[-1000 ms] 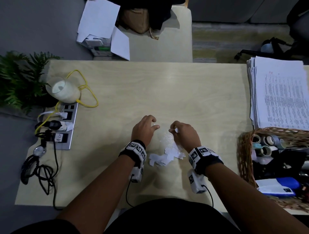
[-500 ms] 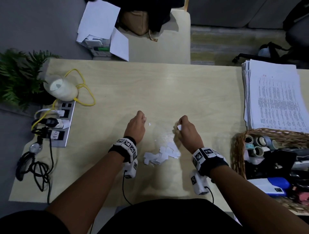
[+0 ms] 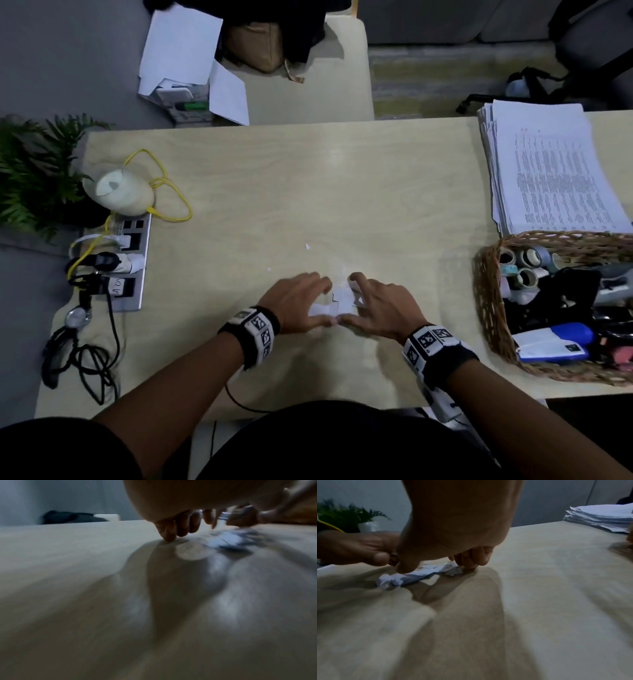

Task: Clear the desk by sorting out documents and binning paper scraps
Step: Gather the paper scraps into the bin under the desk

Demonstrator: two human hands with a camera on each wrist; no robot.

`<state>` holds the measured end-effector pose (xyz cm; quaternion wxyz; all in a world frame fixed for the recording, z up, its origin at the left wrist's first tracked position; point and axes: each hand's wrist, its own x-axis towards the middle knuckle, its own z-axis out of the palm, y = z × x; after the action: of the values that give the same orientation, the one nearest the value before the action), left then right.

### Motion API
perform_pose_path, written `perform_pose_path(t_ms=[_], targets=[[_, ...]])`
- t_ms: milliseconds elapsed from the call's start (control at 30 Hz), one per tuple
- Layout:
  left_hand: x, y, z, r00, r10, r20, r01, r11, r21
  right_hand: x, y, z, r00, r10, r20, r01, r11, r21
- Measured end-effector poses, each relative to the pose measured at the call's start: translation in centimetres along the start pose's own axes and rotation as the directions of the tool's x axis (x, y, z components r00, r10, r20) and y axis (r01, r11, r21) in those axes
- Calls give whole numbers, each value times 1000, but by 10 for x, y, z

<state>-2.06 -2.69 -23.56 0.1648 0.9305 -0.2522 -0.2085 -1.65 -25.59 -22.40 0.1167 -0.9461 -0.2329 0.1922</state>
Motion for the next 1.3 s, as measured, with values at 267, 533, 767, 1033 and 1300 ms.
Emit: perform_pose_path(t_ms=[267,533,767,1033,1300], targets=[[-13,-1,24,970,226,-92,-195,944,267,-11,-33,25,999,12,-42,-17,992,-127],[-17,-2,-2,999,-27,-32,19,974,-227,-18,-43,16,958,287,-2,-286,955,81],[-10,-13,-7,961,-225,-161,115,854,-507,-27,-45,14,897,440,32,-418,824,382],[6,17,1,996,-29,-88,18,993,-116,-28,-52,11,820,568,-75,-527,799,290],[21,14,15,990,102,-101,-82,979,186,-30,-39,12,810,585,-38,-532,761,370]])
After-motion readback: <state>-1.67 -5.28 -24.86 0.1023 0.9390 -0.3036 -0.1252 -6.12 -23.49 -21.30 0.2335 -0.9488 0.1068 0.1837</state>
